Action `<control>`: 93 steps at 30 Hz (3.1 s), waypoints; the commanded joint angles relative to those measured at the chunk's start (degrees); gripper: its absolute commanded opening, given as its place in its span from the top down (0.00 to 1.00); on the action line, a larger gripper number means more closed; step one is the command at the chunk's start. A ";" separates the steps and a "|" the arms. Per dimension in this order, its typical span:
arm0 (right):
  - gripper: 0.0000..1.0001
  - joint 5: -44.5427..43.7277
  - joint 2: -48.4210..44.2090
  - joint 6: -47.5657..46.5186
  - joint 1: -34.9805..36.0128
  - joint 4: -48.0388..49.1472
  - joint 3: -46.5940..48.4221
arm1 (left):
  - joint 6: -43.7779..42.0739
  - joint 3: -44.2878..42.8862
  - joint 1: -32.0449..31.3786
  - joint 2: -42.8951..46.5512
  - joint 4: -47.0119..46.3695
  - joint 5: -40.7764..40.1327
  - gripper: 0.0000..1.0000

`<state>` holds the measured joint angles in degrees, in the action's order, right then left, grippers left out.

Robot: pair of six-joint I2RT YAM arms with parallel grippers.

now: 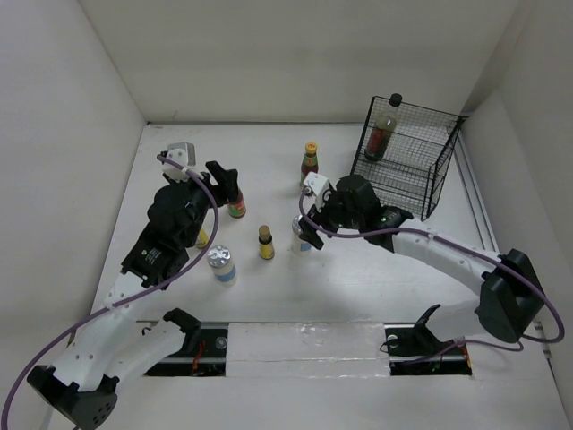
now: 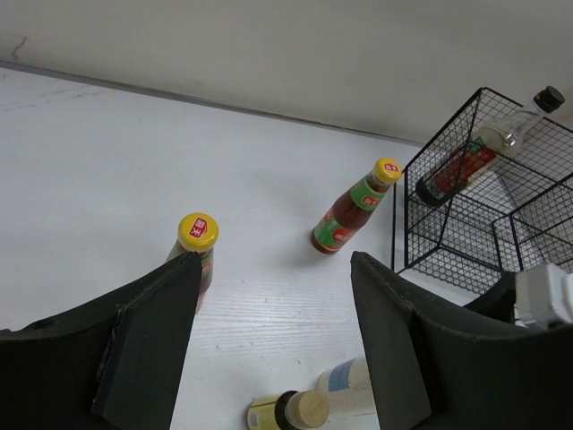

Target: Organize the condiment bottles

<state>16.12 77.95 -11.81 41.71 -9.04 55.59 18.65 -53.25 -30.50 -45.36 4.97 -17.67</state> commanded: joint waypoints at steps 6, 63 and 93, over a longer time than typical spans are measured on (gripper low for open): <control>0.09 -0.65 3.69 0.21 0.56 5.79 1.10 | 0.33 -0.01 0.27 0.80 -2.07 0.97 0.37; 0.53 -2.14 11.86 9.44 -46.99 20.90 27.55 | 0.33 0.52 0.27 0.72 -2.60 2.11 0.37; 0.19 -7.15 22.08 8.91 -45.32 18.62 28.17 | 0.33 0.52 0.27 1.24 -2.60 2.11 0.37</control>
<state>10.57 103.48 -2.72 -4.51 6.50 80.97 18.65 -52.95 -30.50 -44.86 4.95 -15.44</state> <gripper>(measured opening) 0.796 0.633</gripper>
